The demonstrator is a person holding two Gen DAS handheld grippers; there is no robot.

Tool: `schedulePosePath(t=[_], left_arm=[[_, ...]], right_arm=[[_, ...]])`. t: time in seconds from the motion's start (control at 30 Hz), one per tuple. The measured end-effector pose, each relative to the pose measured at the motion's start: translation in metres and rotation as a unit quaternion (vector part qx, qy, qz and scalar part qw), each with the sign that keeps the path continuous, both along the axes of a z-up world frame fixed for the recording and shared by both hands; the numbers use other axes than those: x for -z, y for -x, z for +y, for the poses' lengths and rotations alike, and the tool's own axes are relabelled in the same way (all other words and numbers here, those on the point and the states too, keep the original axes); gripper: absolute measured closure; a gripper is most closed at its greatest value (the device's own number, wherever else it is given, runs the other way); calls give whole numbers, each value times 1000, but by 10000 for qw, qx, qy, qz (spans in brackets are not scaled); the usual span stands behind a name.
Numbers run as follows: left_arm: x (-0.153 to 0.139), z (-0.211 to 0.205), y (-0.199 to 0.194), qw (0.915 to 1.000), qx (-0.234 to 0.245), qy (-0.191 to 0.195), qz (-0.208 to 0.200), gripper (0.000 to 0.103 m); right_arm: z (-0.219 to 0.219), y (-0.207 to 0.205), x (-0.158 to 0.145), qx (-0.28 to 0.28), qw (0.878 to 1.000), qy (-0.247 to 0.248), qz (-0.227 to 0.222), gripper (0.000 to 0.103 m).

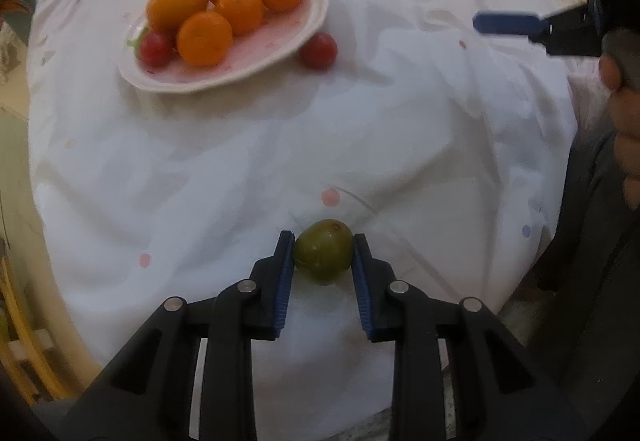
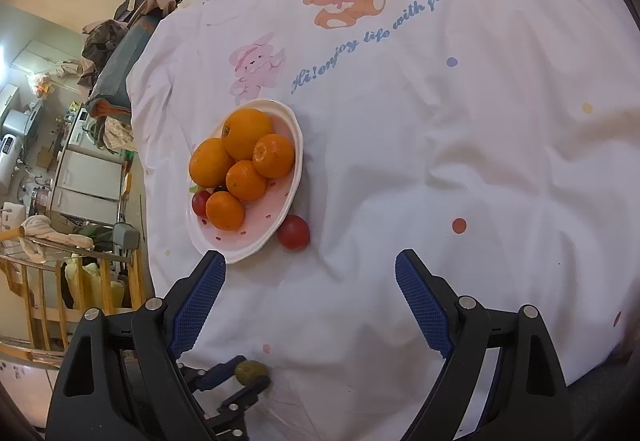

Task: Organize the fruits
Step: 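Grasp the red tomato beside the plate with the right gripper while the left holds the green plum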

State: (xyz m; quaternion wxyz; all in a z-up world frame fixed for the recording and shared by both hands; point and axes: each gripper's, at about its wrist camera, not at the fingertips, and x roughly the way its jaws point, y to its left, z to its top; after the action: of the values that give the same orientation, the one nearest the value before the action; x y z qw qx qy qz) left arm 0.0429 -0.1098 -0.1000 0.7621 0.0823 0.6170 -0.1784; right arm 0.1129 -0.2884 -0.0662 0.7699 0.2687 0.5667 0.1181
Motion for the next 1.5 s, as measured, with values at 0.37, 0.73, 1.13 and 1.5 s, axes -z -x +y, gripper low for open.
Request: schedulePosePath(t=[0.37, 0.73, 1.13, 1.5], left_arm=[[-50, 63, -24, 9848, -1457, 568, -750, 79], [-60, 107, -29, 9653, -2404, 520, -880, 79], [-60, 112, -36, 9601, -2603, 771, -672, 79], [-44, 121, -44, 9561, -2800, 685, -530, 79]], right_arm=[[5, 0, 4, -142, 9998, 97, 20, 14], [33, -9, 28, -904, 9820, 1644, 212, 16], [109, -22, 46, -2529, 9288, 2661, -502, 37], [111, -32, 59, -2611, 9388, 2218, -342, 73]])
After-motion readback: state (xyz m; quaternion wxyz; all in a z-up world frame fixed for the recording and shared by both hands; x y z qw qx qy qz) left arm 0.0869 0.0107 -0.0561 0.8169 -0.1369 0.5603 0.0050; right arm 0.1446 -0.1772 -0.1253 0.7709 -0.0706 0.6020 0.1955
